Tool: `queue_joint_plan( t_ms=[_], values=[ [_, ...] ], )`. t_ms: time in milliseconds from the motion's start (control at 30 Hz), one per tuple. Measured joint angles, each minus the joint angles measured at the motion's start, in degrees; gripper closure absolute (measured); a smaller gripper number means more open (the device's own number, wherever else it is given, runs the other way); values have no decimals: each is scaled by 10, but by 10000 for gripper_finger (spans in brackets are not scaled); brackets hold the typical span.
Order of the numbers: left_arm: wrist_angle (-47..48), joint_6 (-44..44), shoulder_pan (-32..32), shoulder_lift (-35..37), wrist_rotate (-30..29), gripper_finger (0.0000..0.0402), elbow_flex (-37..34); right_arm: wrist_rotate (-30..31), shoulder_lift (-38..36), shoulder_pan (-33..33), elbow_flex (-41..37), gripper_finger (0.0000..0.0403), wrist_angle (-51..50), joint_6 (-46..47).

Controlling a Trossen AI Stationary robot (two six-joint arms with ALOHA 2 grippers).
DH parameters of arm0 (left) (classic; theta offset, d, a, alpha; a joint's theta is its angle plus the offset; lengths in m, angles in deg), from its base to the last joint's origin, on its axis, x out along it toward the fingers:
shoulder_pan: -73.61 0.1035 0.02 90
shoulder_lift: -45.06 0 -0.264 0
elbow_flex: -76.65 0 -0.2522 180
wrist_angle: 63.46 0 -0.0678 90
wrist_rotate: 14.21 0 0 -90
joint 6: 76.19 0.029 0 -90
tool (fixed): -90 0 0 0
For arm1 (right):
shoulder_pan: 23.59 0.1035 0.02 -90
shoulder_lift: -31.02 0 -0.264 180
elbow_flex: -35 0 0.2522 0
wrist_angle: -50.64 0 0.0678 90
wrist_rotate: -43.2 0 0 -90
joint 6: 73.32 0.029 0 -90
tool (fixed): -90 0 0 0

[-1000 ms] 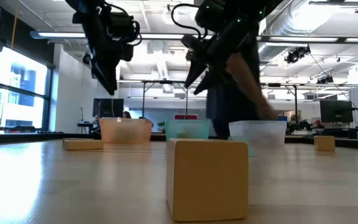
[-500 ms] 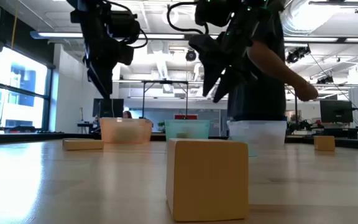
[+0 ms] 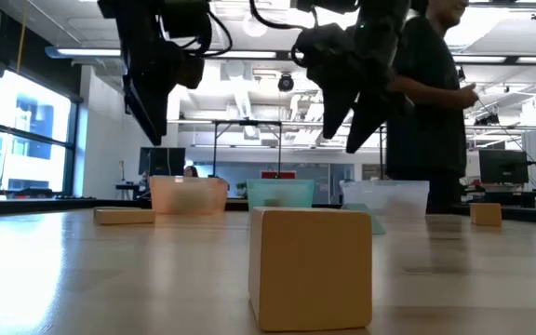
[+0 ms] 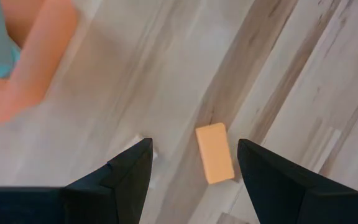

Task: Sort & place blocks by color
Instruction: Put the light blue block into the orange bin

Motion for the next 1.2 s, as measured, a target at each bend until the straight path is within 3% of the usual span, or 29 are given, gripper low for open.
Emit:
queue_joint_plan(
  t_ms=[167, 433, 833, 1200],
  values=[
    [17, -46, -46, 0, -24, 180, 0, 17, 4, 33, -2, 176, -9, 28],
    [21, -121, -110, 7, -26, 180, 0, 33, 6, 57, -44, 173, -9, 68],
    [20, -213, -172, 53, -63, 180, 0, 49, 7, 57, -112, 173, 114, 57],
    [19, -240, -197, 59, -84, 180, 1, 50, 7, 57, -144, 173, 169, 50]
  ],
)
